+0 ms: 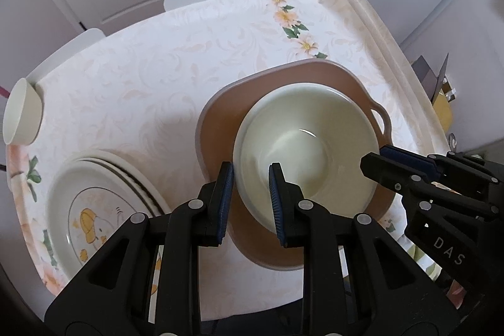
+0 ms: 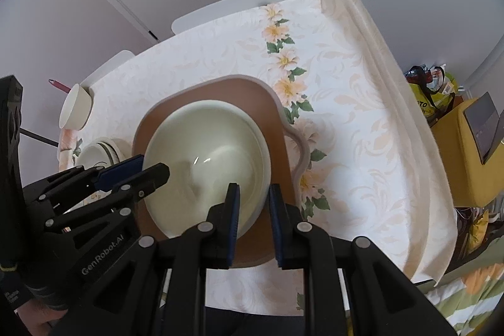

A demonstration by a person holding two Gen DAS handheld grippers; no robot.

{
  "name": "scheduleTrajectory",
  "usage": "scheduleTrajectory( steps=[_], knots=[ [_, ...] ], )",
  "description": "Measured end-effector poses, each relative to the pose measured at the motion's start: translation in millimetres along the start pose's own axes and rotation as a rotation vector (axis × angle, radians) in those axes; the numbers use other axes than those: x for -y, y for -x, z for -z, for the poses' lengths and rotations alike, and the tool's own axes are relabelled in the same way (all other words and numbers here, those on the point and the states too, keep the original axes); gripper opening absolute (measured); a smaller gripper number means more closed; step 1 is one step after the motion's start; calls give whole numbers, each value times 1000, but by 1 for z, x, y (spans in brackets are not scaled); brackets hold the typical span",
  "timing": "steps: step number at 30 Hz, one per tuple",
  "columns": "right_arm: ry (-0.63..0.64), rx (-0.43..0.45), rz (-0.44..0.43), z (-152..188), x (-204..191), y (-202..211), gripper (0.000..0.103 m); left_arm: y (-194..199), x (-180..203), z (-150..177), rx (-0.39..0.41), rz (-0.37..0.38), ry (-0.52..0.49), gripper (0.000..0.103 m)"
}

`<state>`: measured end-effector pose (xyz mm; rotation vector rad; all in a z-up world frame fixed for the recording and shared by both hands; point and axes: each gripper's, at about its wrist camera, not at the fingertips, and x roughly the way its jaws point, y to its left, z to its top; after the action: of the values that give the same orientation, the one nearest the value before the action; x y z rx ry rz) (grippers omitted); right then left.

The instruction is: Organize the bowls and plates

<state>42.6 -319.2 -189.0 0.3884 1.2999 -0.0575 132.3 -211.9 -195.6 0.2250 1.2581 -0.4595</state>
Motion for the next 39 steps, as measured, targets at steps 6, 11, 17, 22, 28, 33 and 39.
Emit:
scheduleTrajectory(
  steps=[6,11,17,22,28,33,39],
  knots=[
    [4,17,-24,3,-3,8,17,5,0,1,0,-2,-9,20],
    [17,59,-47,4,-7,30,17,28,-3,2,39,21,11,20],
    [98,118,-89,-5,-25,60,17,79,-43,4,170,23,136,20],
    [218,158,-131,-23,-65,73,30,113,-96,8,260,8,273,20],
    [342,197,-209,-49,-125,66,90,133,-173,20,280,-52,445,23],
    [426,194,-271,-70,-179,44,102,127,-239,35,244,-76,573,103],
    [497,146,-315,-94,-238,6,102,110,-305,56,213,-141,718,103]
  ],
)
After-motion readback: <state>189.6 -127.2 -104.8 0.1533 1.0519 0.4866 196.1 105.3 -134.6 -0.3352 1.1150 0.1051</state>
